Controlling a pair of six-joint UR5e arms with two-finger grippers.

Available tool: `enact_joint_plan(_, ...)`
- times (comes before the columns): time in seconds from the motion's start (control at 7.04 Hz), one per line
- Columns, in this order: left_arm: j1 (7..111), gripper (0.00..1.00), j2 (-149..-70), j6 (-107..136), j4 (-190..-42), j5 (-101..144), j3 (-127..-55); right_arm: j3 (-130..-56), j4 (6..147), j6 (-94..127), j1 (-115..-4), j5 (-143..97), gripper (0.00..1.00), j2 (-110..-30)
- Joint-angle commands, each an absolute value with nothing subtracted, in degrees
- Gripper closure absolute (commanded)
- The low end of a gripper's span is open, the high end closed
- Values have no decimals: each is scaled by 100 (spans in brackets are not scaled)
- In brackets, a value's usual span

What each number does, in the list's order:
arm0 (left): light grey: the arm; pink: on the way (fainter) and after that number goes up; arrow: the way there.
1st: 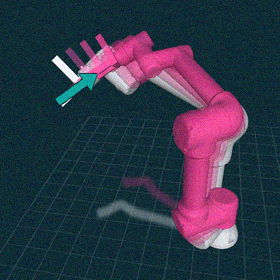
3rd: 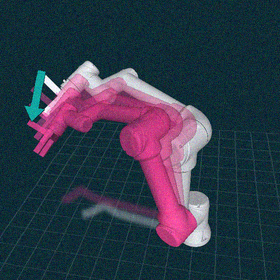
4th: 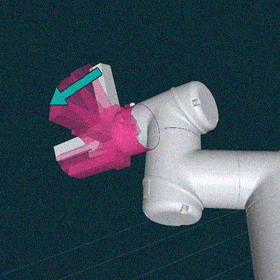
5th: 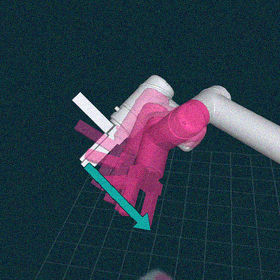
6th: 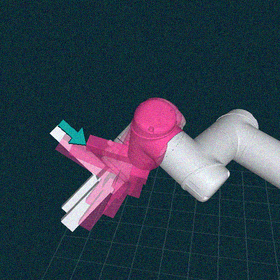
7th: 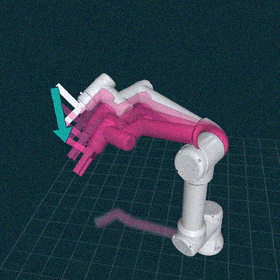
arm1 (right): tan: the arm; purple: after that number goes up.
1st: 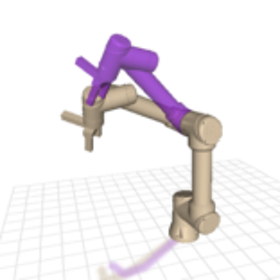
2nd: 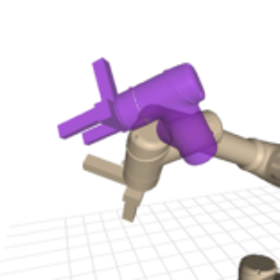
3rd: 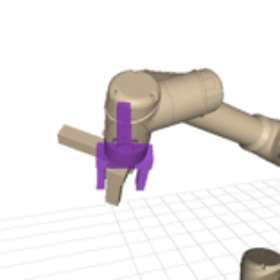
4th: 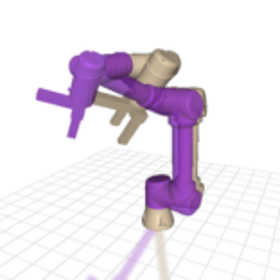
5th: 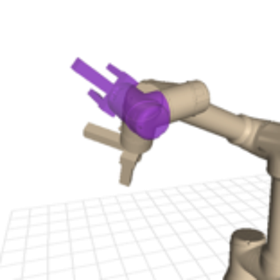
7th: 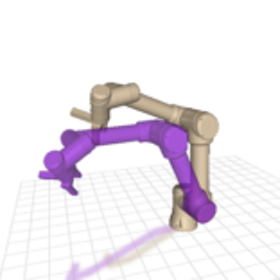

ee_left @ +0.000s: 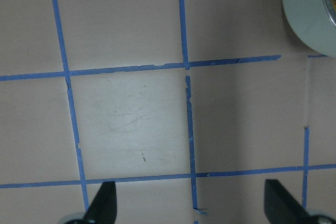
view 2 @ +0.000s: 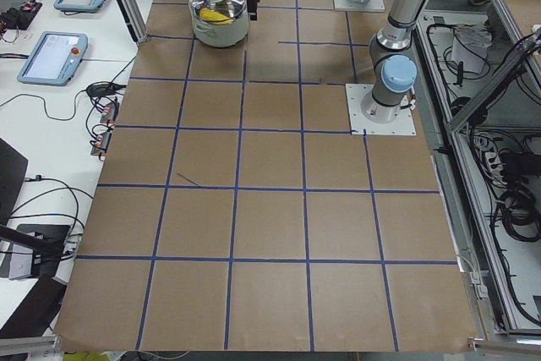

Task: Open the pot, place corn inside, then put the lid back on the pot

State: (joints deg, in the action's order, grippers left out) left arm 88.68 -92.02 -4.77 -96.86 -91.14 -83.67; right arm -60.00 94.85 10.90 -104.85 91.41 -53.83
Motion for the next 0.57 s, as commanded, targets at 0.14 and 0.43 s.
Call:
enact_joint_plan(0.14,8868,0,-9202,-475,-9686,-9114,-8367,-6082,9492,1081,-10485,9141,96,-5423)
enact_joint_plan(0.43,8868,0,-9202,-475,-9686,-9114,-8367,-6143,9492,1090,-10485,9132,96,-5423)
